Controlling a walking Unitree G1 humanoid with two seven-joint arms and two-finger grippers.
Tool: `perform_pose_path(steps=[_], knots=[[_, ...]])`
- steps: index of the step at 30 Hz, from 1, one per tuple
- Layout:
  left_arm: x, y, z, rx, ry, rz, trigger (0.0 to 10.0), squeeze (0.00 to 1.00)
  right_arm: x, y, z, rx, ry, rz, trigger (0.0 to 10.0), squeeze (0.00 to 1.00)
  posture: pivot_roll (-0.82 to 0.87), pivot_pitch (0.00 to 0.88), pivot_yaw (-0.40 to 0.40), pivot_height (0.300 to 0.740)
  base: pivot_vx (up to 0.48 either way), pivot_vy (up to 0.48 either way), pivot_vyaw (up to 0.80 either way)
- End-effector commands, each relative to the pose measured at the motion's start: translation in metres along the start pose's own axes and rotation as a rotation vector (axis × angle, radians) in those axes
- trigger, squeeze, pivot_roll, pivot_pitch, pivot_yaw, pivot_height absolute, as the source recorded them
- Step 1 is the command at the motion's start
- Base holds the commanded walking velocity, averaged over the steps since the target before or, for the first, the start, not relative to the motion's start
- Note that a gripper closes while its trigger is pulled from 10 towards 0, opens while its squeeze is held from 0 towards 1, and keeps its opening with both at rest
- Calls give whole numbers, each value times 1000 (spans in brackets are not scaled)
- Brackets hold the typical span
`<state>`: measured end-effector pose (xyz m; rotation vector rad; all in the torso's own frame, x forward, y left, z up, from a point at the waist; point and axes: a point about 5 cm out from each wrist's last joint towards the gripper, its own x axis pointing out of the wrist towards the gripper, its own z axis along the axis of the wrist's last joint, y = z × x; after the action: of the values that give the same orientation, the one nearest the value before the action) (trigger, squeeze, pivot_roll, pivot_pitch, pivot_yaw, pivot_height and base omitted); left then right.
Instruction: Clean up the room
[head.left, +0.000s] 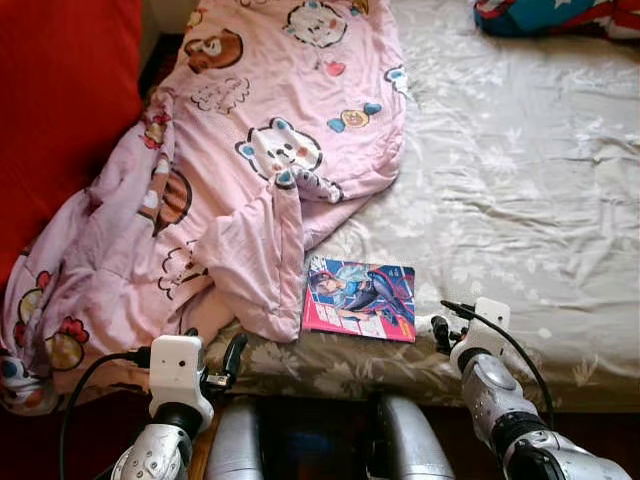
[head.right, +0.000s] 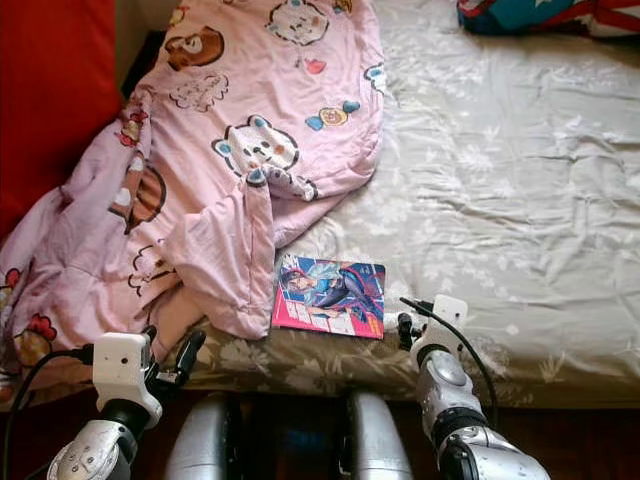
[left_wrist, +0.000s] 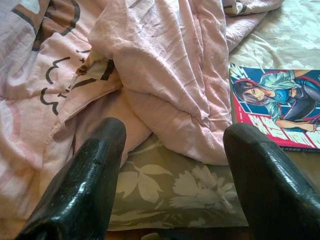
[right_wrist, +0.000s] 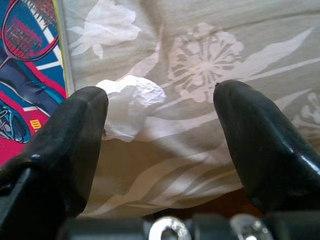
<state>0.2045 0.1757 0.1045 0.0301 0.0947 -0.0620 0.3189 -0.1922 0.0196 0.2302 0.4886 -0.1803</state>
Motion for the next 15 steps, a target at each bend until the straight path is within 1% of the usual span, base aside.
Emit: perform_pose_path(steps=[1,2,3,4,5,8,9,10,11,15], knots=[[-5,-1,-1,-7,24,4,10000,0,-2,-2,-12,2,50,-7,10000,0,204,355,-57,626,0,0,0],[-6,-2,0,-6,23,4,10000,0,-2,0,-11,14,48,7,10000,0,211,360,-56,626,0,0,0],[-7,-2,1,-2,22,2,10000,0,-1,7,-8,41,35,56,10000,604,215,366,-57,626,0,0,0],[-7,-2,2,-1,21,1,10000,0,-1,8,-7,48,29,72,10000,604,215,366,-57,626,0,0,0],[-7,-2,2,0,22,2,10000,0,0,10,-5,47,22,82,10000,1000,218,370,-57,626,0,0,0],[-9,-1,4,3,21,5,10000,0,0,10,-2,43,15,75,10000,1000,215,374,-58,626,0,0,0],[-9,-1,4,4,22,6,10000,0,1,10,-1,43,15,73,10000,961,215,374,-58,626,0,0,0],[-10,-1,4,4,22,7,10000,0,1,10,-1,43,16,72,10000,149,214,376,-58,626,0,0,0],[-11,-1,4,4,24,8,10000,0,1,10,-1,44,17,71,10000,0,216,378,-58,626,0,0,0],[-13,-1,5,4,33,9,10000,0,1,9,-2,41,31,65,10000,0,217,385,-59,626,0,0,0]])
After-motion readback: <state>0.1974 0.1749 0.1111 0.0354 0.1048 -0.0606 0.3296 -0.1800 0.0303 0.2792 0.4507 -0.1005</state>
